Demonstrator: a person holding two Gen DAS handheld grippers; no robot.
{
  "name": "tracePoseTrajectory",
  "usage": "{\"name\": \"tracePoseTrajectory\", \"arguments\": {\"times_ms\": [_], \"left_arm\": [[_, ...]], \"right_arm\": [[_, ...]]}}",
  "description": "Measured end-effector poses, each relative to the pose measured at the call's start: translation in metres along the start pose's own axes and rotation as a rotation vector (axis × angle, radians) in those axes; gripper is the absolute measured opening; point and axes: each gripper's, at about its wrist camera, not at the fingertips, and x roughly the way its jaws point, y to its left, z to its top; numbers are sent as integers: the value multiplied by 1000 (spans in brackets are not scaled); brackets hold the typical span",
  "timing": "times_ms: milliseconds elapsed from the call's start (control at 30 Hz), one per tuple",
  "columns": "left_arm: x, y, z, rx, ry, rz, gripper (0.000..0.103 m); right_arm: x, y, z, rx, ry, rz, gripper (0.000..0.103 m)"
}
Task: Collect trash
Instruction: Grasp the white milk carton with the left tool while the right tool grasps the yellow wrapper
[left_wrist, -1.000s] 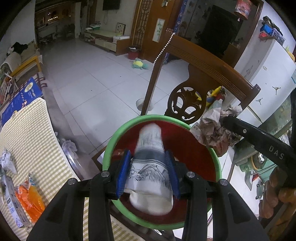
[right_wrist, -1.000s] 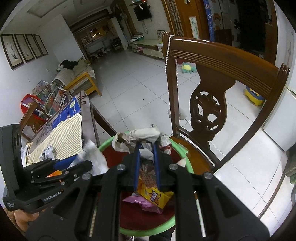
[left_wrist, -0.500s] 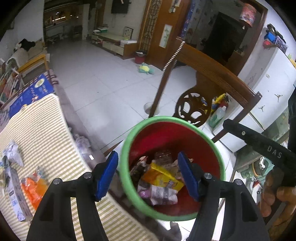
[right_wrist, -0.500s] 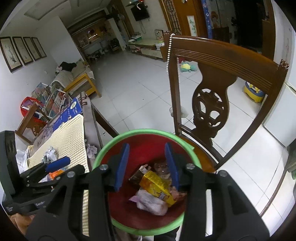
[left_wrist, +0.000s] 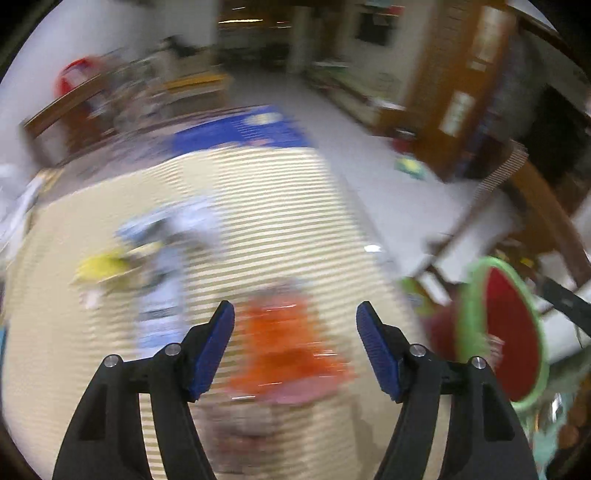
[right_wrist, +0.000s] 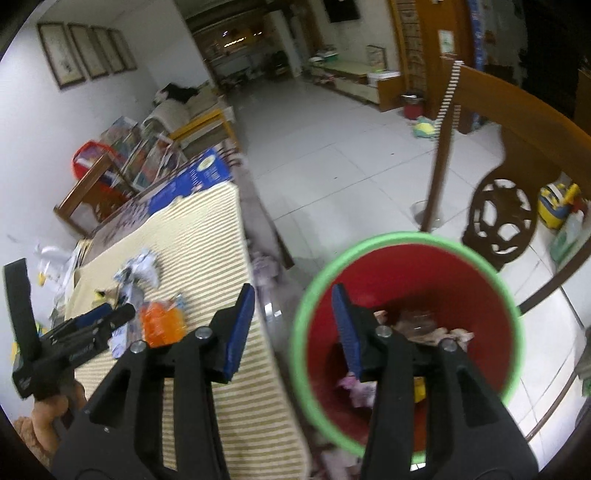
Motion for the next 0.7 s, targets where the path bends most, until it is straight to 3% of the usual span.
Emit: {"name": "tracePoseTrajectory", "arguments": {"times_ms": [100, 200, 300, 433, 467, 533, 700], "left_arm": [[16, 51, -6, -92, 48, 67, 66], [38, 84, -11, -108, 111, 98, 66], [58, 99, -8, -114, 171, 41, 66], [77, 101, 1, -89, 191, -17, 66], [84, 100, 3, -78, 204, -63, 65], [91, 102, 3, -62, 226, -84, 52], [79, 125, -5, -42, 225, -140, 48]], "right_arm": [[9, 26, -6, -17, 17, 4, 43], [16, 48, -11, -28, 32, 6, 43], [22, 70, -16, -45, 45, 15, 43], [29, 103, -23, -76, 61, 31, 43], [30, 111, -25, -84, 63, 34, 43], [33, 125, -28, -94, 67, 39, 43], [46, 162, -33, -123, 83, 54, 43]]}}
